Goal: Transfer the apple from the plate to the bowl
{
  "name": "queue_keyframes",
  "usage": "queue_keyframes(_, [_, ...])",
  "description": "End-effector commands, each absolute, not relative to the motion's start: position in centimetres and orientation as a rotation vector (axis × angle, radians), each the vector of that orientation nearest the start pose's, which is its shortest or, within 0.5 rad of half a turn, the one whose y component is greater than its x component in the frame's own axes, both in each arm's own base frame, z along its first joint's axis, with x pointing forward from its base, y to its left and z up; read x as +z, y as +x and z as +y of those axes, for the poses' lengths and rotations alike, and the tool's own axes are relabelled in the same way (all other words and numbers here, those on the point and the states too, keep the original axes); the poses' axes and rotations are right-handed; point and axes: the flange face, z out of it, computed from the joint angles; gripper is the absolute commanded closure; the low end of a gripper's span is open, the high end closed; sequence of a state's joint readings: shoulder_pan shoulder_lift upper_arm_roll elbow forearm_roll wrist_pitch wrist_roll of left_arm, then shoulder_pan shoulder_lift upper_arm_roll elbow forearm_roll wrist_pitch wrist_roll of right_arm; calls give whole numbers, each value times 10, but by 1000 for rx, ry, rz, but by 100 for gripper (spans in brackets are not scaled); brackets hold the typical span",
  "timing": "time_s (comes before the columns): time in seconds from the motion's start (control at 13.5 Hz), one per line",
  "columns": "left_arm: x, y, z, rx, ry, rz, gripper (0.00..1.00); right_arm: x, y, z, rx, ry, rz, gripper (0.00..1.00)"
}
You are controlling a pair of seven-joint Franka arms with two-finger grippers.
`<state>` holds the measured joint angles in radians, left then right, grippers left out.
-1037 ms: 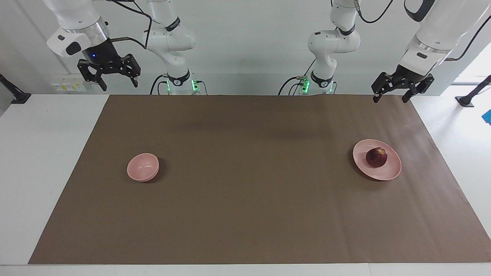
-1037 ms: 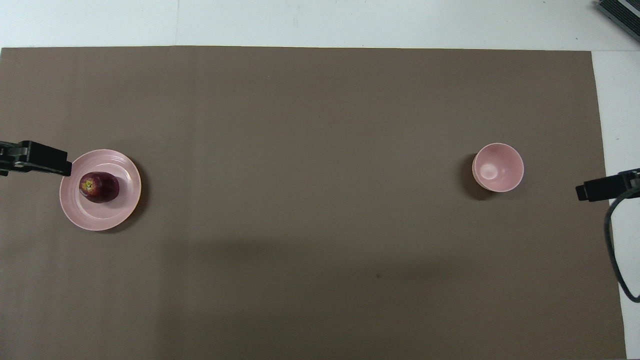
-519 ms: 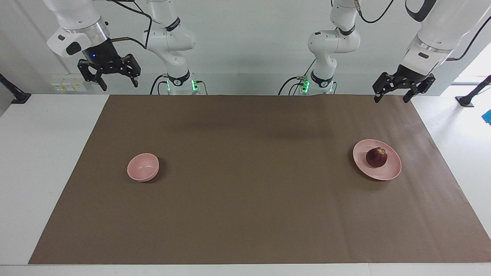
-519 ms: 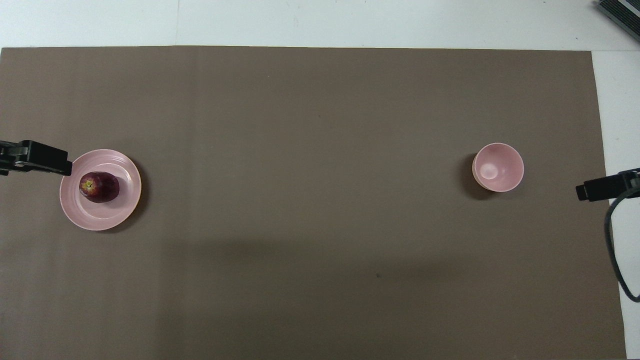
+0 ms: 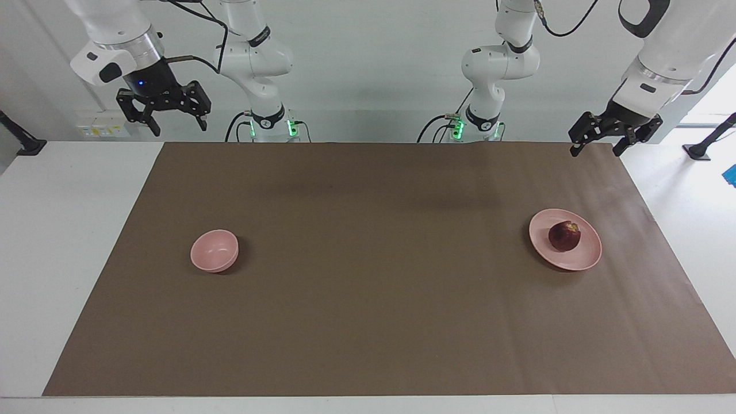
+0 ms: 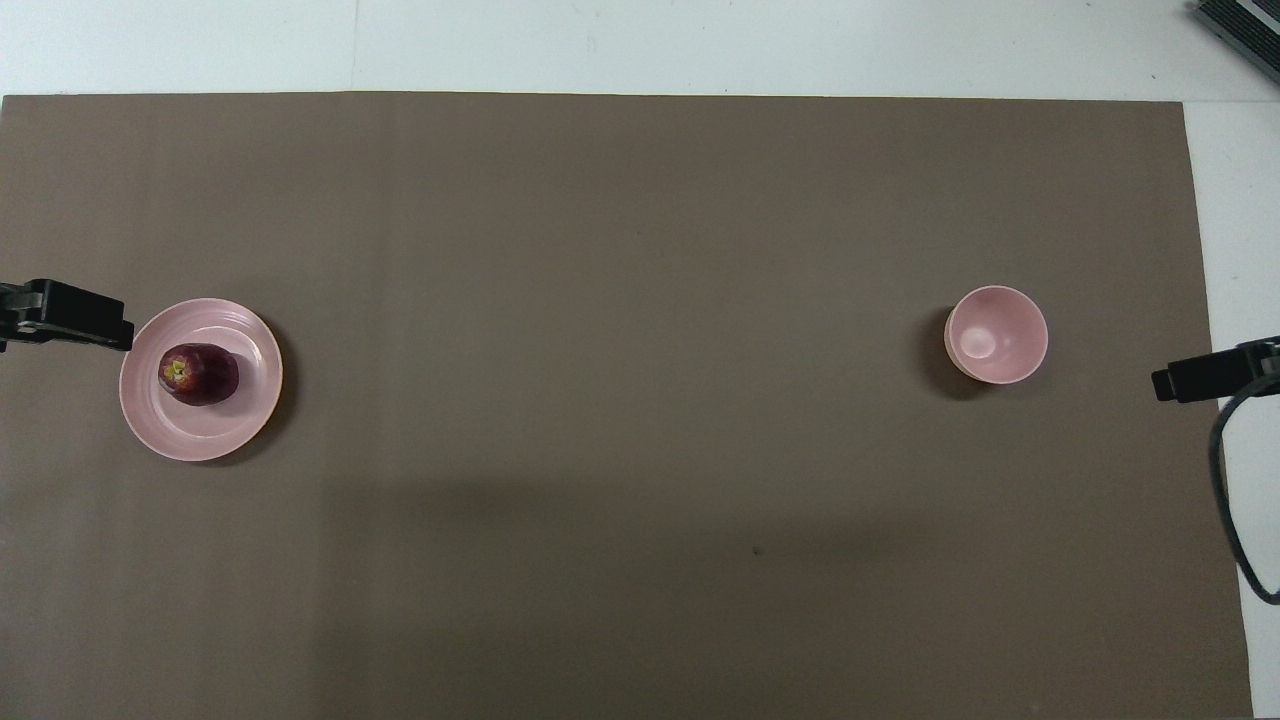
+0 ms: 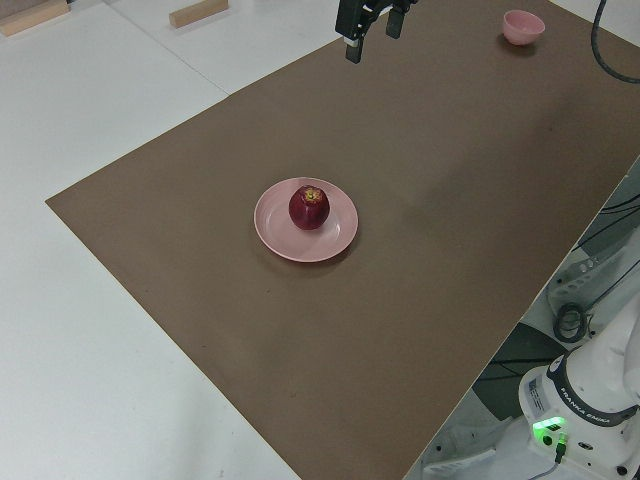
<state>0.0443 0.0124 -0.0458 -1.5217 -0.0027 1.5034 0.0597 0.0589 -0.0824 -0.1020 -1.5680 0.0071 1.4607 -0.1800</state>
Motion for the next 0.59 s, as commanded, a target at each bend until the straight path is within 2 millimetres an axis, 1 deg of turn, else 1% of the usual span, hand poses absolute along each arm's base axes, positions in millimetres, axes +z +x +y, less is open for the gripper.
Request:
queue_keyframes(0.0, [620,565,11,25,-3158,114,0,662,510,-25,31,-3115,-241,0])
queue_keyframes(0.15, [608,571,17,30,-3159,101,0,662,510,-25,31,-3115,-241,0])
queue_keyframes(0.3, [578,577,37,12,-3158,87,0,662,510,-25,36,-3115,-241,0])
queue_keyframes(0.44, [551,581,43,-22,-3153,112,0,658,496,-34,169,-3126,-209,0])
queue_keyframes(0.52, [541,583,49,-27,-3151,117,0,657,496,-41,175,-3168,-173,0])
